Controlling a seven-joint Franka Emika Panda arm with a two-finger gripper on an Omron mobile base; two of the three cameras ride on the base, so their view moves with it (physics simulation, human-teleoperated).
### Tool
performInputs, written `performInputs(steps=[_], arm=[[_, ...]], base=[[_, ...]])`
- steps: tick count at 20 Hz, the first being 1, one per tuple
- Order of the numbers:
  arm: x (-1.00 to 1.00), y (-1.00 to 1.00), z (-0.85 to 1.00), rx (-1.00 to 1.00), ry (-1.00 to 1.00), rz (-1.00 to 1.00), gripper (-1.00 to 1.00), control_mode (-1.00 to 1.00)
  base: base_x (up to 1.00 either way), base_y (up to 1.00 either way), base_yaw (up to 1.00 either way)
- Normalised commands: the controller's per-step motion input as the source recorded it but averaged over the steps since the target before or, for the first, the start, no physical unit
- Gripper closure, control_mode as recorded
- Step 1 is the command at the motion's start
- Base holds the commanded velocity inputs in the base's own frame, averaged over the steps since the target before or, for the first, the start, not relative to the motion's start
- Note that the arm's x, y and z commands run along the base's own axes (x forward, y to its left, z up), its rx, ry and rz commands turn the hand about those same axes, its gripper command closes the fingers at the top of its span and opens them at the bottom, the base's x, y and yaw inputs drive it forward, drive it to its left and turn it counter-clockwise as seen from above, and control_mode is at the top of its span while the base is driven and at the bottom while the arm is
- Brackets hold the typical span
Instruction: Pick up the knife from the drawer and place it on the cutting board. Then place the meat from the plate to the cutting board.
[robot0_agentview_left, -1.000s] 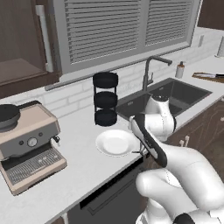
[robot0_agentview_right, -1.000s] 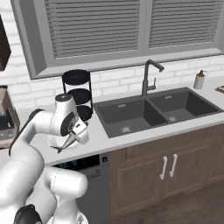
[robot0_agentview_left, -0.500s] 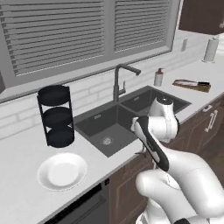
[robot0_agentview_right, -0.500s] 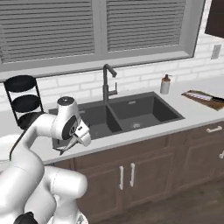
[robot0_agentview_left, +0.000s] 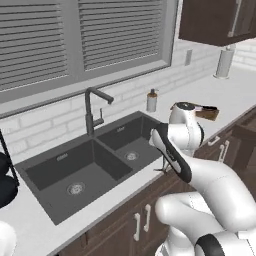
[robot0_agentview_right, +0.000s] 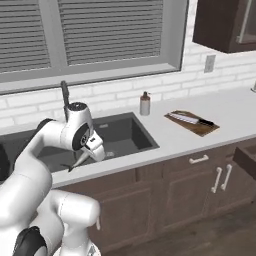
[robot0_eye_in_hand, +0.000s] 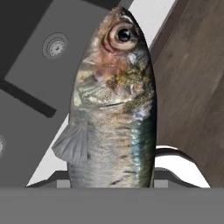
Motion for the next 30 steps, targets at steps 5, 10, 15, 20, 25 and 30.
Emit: performInputs(steps=[5, 10, 15, 20, 25, 30], arm=[[0.0, 0.0, 0.0, 0.0, 0.0, 0.0, 1.0, 1.0], [0.0, 0.0, 0.0, 0.0, 0.0, 0.0, 1.0, 1.0], [0.0, 0.0, 0.0, 0.0, 0.0, 0.0, 1.0, 1.0], [0.0, 0.0, 0.0, 0.0, 0.0, 0.0, 1.0, 1.0], [0.25, 0.0, 0.05, 0.01, 0.02, 0.19, 1.0, -1.0], [0.81, 0.0, 0.24, 0.01, 0.04, 0.56, 1.0, -1.0]], base=[[0.57, -1.0, -0.06], [0.59, -1.0, -0.05], [0.71, -1.0, -0.03], [0.46, -0.82, 0.18], [0.21, -0.08, 0.22], [0.0, 0.0, 0.0]])
